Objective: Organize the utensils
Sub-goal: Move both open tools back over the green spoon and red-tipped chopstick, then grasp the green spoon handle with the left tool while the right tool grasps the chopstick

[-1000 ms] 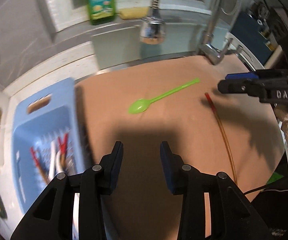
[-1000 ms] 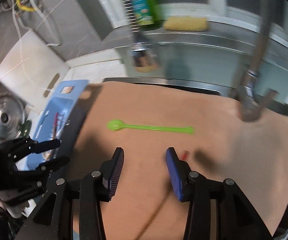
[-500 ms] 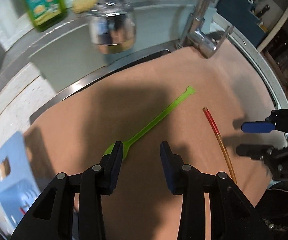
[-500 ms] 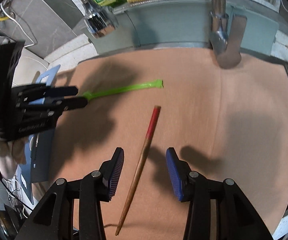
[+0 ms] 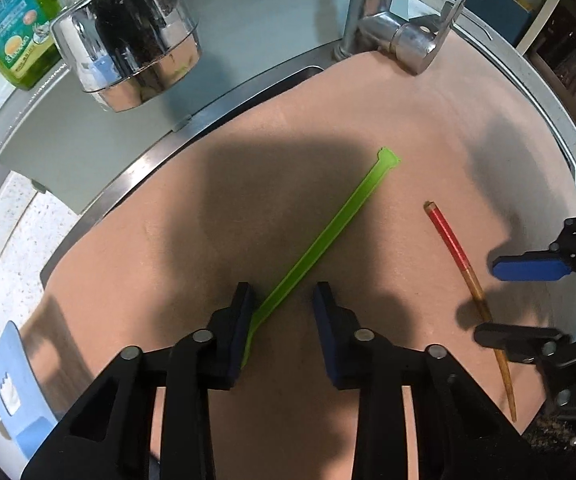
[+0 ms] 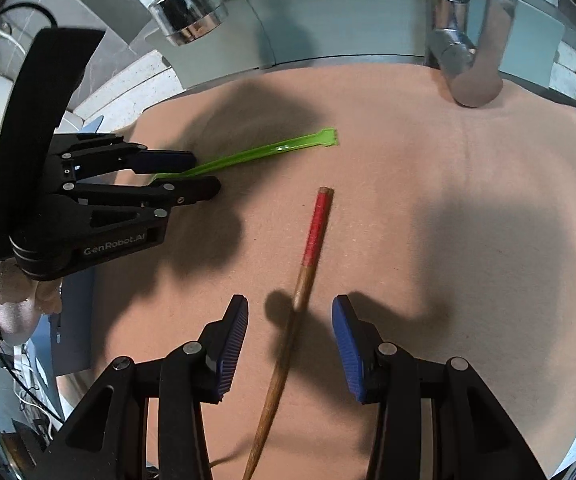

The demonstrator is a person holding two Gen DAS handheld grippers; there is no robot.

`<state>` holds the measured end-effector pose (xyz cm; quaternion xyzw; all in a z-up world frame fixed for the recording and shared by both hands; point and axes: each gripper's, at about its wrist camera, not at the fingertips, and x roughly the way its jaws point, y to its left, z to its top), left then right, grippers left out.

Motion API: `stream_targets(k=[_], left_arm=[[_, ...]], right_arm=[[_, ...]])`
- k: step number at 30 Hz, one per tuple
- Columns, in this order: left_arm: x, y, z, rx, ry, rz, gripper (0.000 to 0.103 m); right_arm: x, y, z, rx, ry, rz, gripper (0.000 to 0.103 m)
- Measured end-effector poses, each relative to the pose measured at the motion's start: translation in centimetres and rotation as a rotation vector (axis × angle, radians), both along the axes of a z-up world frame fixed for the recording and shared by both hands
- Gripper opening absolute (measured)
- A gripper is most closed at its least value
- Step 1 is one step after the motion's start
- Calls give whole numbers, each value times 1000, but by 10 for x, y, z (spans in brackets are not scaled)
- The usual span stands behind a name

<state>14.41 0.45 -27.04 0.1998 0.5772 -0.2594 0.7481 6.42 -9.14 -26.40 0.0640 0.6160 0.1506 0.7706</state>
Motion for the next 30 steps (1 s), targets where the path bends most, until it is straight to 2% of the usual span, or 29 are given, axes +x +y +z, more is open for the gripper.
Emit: stream_targets(k=[5, 8, 14, 24, 28, 30], left_arm=[[-7, 4, 0, -13, 1, 32, 17], [-13, 11, -1, -28, 7, 61, 13], [-32, 24, -1, -63, 16, 136, 10], [-82, 46, -1, -106, 35, 280, 8], [-109, 40, 0, -61, 19, 281, 8], [-110, 36, 1, -34, 3, 283, 12]], right_arm=[[2, 12, -7, -43, -7, 21, 39], [1, 16, -8, -90, -26, 51, 35], [2, 15, -9, -143, -46, 93, 17], [10, 12, -13, -138, -51, 152, 11], [14, 4, -15, -102, -30, 141, 9], [13, 1, -14, -84, -12, 134, 9]])
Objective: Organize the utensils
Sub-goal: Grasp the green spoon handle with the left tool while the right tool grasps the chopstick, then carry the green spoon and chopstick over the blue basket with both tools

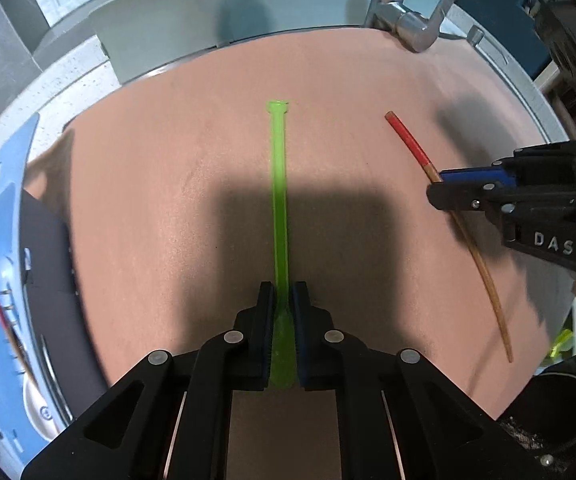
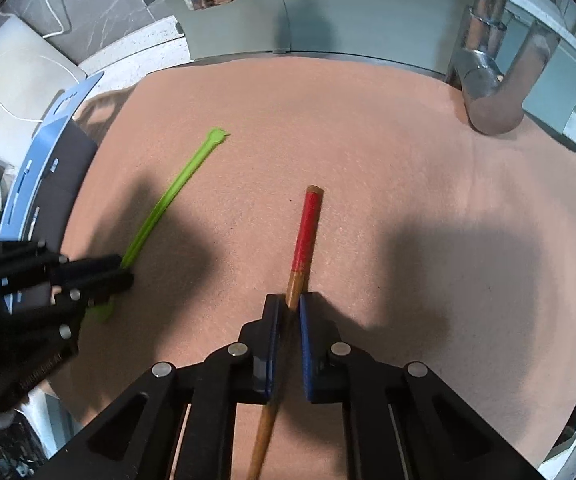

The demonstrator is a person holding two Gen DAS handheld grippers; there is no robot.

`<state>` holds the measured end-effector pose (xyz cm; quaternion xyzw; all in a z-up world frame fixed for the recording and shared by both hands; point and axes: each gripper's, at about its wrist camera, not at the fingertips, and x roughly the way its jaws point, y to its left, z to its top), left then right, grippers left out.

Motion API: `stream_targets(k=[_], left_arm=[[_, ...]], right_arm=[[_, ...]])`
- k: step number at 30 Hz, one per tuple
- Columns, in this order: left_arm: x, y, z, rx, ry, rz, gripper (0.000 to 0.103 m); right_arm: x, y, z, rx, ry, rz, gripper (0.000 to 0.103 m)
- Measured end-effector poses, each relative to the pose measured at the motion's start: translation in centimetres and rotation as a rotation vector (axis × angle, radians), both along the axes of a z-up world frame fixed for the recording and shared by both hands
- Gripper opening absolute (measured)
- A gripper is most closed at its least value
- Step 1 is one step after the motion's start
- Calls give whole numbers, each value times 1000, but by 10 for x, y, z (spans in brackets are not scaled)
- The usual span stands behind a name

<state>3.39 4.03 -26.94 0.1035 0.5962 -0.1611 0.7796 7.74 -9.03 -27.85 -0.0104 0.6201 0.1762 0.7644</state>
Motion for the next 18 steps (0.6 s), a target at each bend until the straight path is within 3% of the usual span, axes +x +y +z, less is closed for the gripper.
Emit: stream_targets(k=[4, 8, 18], left_arm=[[5, -4, 0, 7, -20, 5, 13], [7, -3, -1, -14, -20, 17, 8], [-4, 11, 9, -224, 4, 178, 5]], right_arm=[[-2, -12, -3, 60, 64, -51, 9], [-7, -13, -2, 62, 52, -29, 9], [-2, -25, -3, 225, 106, -131, 6]])
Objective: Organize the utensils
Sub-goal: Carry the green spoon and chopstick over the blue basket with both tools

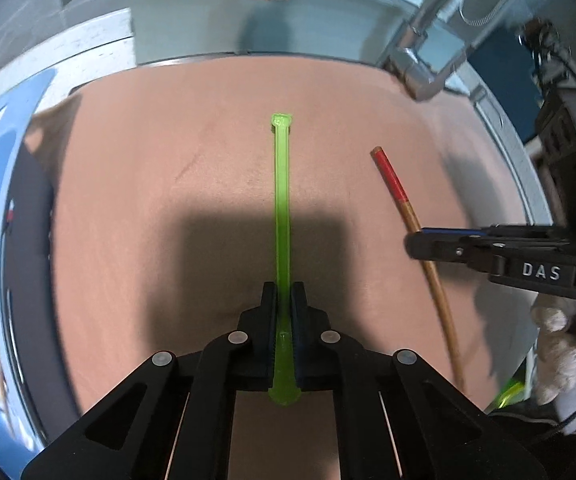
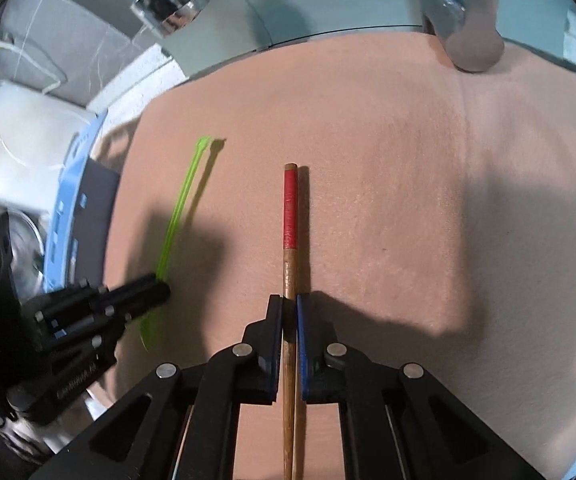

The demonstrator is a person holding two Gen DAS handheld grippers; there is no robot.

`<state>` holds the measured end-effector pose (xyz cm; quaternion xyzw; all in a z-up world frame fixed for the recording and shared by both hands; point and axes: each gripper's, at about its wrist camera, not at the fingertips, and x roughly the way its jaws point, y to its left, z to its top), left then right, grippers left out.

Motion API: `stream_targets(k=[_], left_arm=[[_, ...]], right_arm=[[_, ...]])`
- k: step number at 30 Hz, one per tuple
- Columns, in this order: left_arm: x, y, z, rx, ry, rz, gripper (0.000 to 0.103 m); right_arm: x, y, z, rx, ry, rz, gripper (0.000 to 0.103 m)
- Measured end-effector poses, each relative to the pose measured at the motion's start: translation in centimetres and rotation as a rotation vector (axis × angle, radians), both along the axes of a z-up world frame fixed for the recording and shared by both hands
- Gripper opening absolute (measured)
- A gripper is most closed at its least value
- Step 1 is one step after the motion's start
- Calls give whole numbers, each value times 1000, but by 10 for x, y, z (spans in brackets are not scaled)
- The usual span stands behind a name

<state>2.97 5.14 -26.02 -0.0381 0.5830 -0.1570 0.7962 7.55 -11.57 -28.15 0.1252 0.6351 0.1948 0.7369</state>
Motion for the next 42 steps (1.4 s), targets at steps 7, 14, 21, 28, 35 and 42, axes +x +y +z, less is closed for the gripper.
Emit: stream_targets(k=[7, 14, 21, 28, 35, 42], left_arm=[[-14, 8, 16, -37, -40, 62, 5], [-20, 40, 37, -40, -86, 127, 5], [-29, 93, 61, 2, -139, 219, 5], [-37, 155, 62, 50, -141, 320, 5], [-32, 193, 44, 74, -101, 385, 5], [-33, 215, 27, 74, -60, 414, 5]], right_arm=[[7, 15, 20, 38, -47, 5, 6], [20, 58, 52, 59, -137, 81, 6], [29, 124, 73, 100, -183, 174, 6], [36, 190, 83, 139, -210, 238, 6], [42, 244, 81, 161, -208, 276, 6], [41, 291, 65, 180, -137, 301, 6]])
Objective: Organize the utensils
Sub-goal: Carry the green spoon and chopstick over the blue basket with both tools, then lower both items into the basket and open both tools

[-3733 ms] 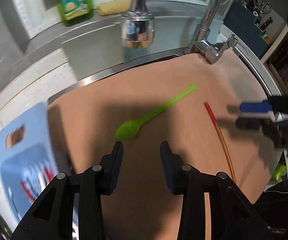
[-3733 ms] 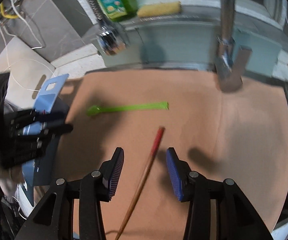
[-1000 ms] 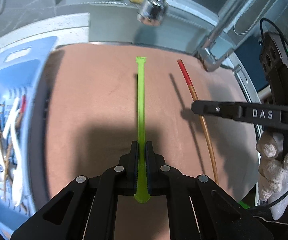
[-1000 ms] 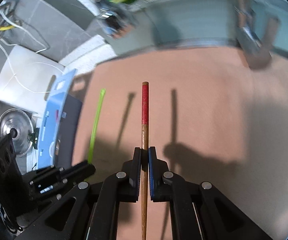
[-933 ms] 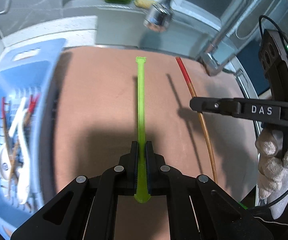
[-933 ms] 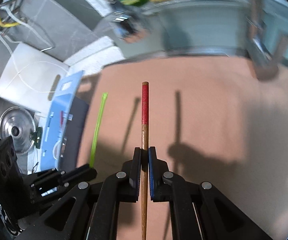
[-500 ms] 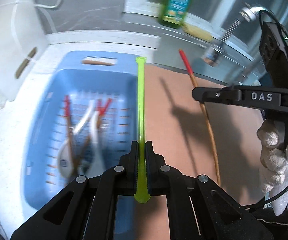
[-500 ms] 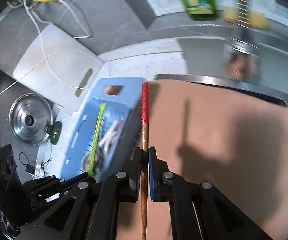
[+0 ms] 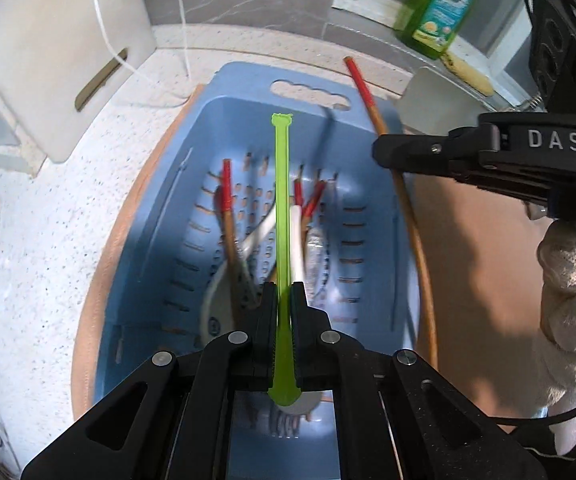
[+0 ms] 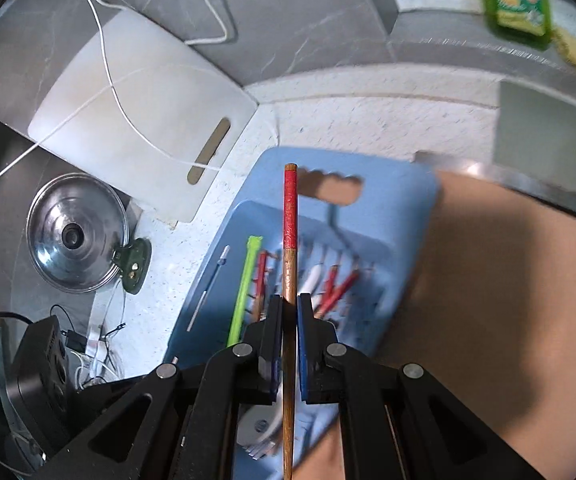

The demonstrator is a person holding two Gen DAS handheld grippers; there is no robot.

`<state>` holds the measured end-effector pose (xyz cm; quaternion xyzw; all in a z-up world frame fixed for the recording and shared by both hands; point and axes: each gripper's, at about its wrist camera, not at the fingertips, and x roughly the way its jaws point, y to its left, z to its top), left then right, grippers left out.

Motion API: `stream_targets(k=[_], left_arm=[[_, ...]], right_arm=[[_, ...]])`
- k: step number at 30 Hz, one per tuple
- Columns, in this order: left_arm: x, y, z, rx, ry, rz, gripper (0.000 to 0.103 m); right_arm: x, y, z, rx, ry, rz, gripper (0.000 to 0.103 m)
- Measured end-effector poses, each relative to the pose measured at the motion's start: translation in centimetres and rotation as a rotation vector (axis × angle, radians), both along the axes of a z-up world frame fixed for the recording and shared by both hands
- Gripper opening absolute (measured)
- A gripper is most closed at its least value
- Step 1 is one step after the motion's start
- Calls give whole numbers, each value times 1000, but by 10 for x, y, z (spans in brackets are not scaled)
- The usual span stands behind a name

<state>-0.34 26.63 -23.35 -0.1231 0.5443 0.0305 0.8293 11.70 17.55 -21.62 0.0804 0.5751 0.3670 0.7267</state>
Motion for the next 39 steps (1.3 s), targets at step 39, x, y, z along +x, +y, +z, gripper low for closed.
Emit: stream_targets(k=[39], left_arm=[[2, 24, -28, 5, 79, 44, 12]], right_arm=[[-16, 56, -55, -148, 64, 104, 11]])
